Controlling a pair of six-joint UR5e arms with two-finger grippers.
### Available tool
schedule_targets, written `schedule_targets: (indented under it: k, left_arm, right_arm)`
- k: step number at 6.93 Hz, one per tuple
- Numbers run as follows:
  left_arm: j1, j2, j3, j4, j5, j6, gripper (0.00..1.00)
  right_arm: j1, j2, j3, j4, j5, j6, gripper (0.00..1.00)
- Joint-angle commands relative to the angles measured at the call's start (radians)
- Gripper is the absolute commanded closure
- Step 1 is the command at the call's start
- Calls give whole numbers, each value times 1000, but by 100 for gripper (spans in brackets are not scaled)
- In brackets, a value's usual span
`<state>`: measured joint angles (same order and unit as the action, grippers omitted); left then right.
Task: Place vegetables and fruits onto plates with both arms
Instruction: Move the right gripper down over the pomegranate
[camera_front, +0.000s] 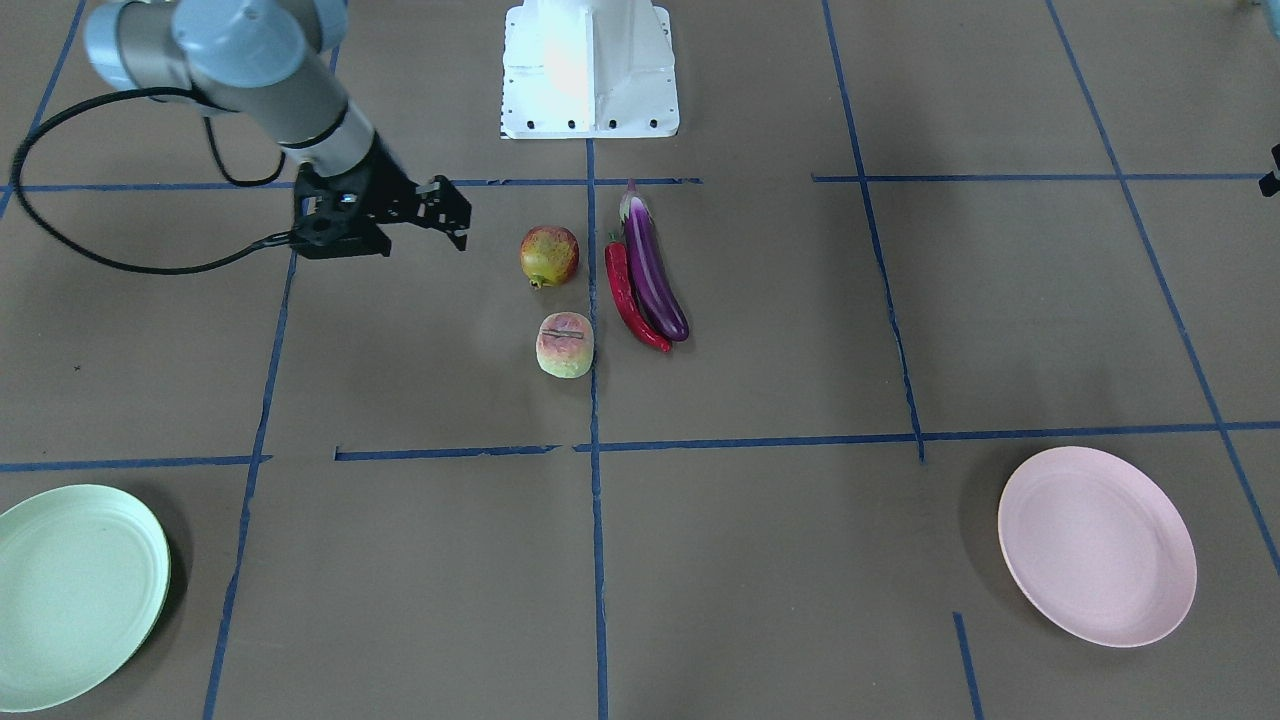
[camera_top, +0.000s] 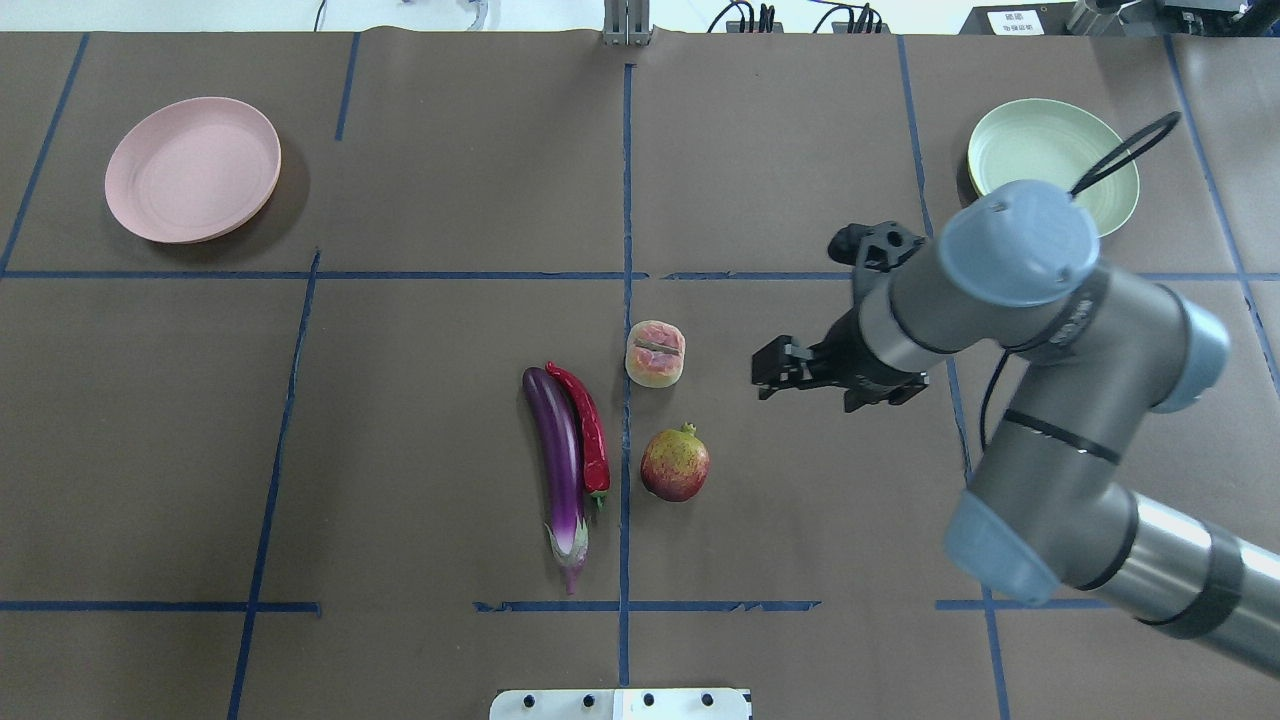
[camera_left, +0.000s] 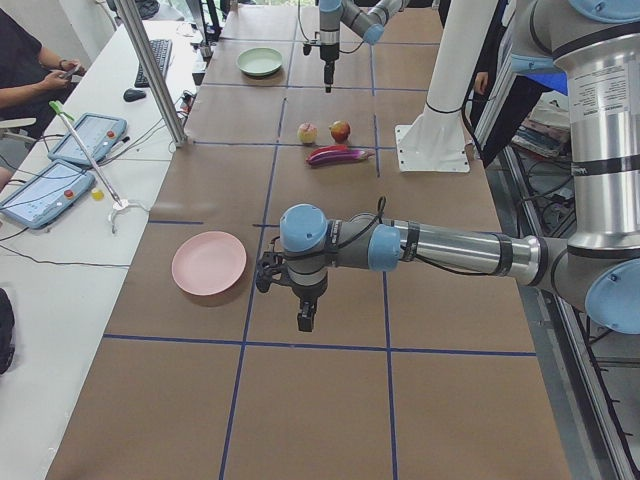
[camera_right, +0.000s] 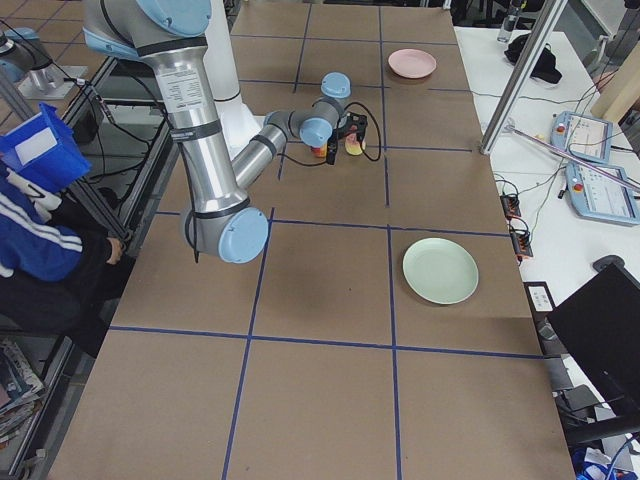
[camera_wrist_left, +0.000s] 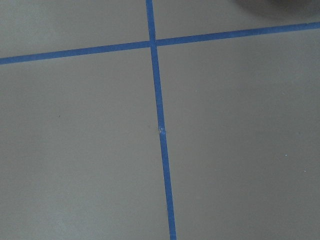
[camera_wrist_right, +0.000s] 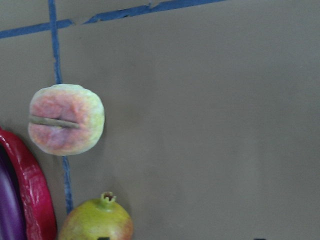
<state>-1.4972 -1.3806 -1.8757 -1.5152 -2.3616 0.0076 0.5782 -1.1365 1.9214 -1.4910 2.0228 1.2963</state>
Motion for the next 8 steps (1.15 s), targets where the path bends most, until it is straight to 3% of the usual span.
schedule_targets:
  k: [1, 2, 3, 4, 8]
  left_arm:
    - [0, 0, 3, 0, -22, 0, 0]
    - [0, 0, 0, 0, -22, -1, 0]
    - [0, 0, -2, 0, -22, -1, 0]
    - [0, -2, -2, -2, -22, -1, 0]
    - [0, -2, -8, 0, -25, -1, 0]
  right_arm:
    - [-104, 183, -56, -173, -137, 69, 0]
    - [-109, 277, -137, -172, -138, 113, 0]
    - [-121, 294, -183, -170, -142, 118, 0]
    - [-142, 275, -197, -170, -192, 109, 0]
    - [-172, 285, -301, -178, -194, 107, 0]
